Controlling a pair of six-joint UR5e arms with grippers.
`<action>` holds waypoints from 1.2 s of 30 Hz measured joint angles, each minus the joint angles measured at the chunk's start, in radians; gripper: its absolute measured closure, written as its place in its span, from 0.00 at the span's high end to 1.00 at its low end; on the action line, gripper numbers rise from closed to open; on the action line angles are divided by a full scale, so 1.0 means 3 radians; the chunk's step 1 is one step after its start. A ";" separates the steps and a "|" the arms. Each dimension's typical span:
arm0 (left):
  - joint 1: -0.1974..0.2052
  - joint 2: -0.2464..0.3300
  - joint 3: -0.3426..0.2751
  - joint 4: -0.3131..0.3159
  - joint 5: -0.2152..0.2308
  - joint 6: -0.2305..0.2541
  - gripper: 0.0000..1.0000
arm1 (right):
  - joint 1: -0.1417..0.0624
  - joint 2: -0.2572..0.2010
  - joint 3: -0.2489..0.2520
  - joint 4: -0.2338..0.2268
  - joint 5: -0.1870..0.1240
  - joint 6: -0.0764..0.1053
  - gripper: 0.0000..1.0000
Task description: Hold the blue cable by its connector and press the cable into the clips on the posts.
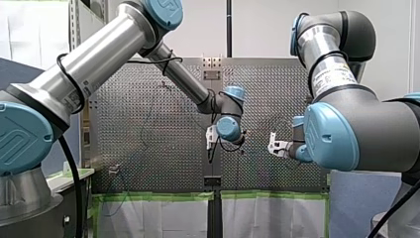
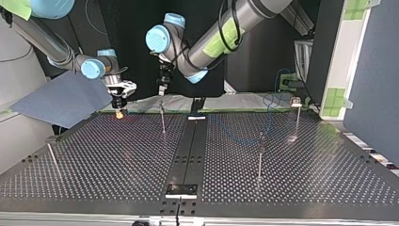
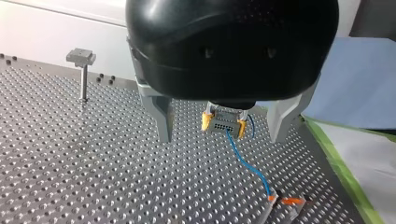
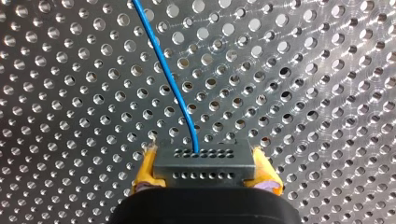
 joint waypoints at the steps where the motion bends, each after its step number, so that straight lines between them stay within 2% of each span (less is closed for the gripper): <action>1: -0.0005 0.0026 -0.0026 -0.0022 -0.0024 0.0000 1.00 | 0.0001 0.0000 0.0000 0.0000 0.0000 0.0000 0.00; 8: -0.0047 0.0240 -0.0240 -0.0225 -0.0222 -0.0009 1.00 | 0.0001 0.0000 0.0000 0.0035 0.0005 -0.0003 0.00; 15: -0.0074 0.0442 -0.0441 -0.0293 -0.0214 -0.0104 1.00 | 0.0000 -0.0001 0.0000 0.0067 0.0024 -0.0014 0.00; 19: -0.0086 0.0562 -0.0561 -0.0318 -0.0250 -0.0107 1.00 | -0.0008 -0.0004 -0.0002 0.0096 0.0094 -0.0043 0.00; 22: -0.0103 0.0656 -0.0655 -0.0296 -0.0286 -0.0134 1.00 | -0.0018 -0.0024 -0.0014 0.0115 0.0181 -0.0088 0.00; 25: -0.0121 0.0751 -0.0751 -0.0312 -0.0306 -0.0192 1.00 | -0.0027 -0.0087 -0.0019 0.0177 0.0266 -0.0136 0.00; 29: -0.0154 0.0887 -0.0886 -0.0300 -0.0394 -0.0151 1.00 | -0.0032 -0.0189 -0.0020 0.0278 0.0330 -0.0159 0.00; 32: -0.0167 0.0987 -0.0986 -0.0223 -0.0485 -0.0135 1.00 | -0.0033 -0.0272 -0.0020 0.0360 0.0350 -0.0154 0.00; 36: -0.0168 0.1104 -0.1103 -0.0198 -0.0547 -0.0177 1.00 | -0.0035 -0.0392 -0.0024 0.0481 0.0346 -0.0114 0.00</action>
